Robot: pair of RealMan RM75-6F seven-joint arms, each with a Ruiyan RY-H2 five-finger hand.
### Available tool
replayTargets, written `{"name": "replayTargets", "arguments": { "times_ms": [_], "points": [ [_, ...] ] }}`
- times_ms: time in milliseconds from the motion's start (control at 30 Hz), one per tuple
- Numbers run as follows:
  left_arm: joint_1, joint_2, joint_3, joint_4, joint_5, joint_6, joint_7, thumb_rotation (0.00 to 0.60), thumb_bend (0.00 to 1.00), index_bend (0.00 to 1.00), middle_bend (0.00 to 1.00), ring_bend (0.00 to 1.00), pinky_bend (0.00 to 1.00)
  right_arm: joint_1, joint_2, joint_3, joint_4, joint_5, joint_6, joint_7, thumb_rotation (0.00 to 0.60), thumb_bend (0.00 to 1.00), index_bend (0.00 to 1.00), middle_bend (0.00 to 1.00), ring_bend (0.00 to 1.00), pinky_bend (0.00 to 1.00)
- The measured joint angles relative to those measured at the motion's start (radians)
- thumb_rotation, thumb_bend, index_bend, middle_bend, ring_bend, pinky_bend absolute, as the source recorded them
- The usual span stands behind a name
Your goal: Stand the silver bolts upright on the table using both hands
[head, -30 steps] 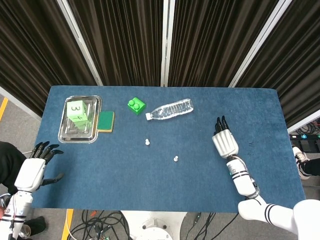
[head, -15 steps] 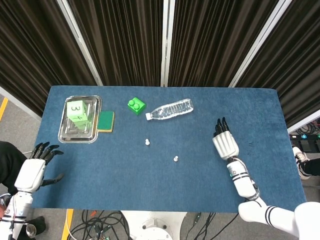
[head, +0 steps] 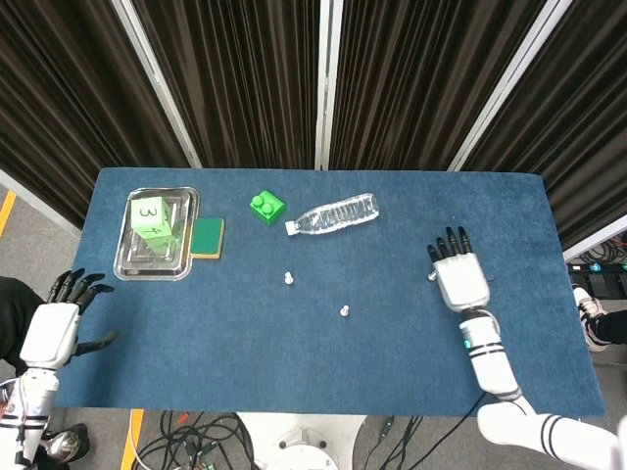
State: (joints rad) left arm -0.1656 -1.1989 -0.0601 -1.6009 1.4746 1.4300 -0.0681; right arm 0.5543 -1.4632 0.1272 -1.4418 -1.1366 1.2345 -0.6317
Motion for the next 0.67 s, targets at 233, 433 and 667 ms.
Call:
{"name": "replayTargets", "arguments": {
  "times_ms": [233,433,667],
  "points": [
    [0.018,-0.004,-0.023,0.016,-0.026,0.046,0.036,0.6,0.17,0.29,0.15,0.04,0.0,-0.124,0.213,0.005,-0.15,-0.091,0.052,0.435,0.6,0.19,0.14,0.15,0.0,0.0],
    [0.048,0.0,-0.014,0.009,-0.025,0.079,0.05,0.6,0.17,0.29,0.15,0.04,0.0,-0.287,0.364,-0.059,-0.188,-0.259,0.169,0.743,0.6,0.19,0.12,0.12,0.0,0.0],
    [0.082,-0.006,0.016,-0.021,0.019,0.128,0.083,0.6,0.17,0.29,0.15,0.04,0.0,-0.447,0.396,-0.14,-0.129,-0.415,0.357,0.886,0.6,0.2,0.11,0.11,0.0,0.0]
  ]
}}
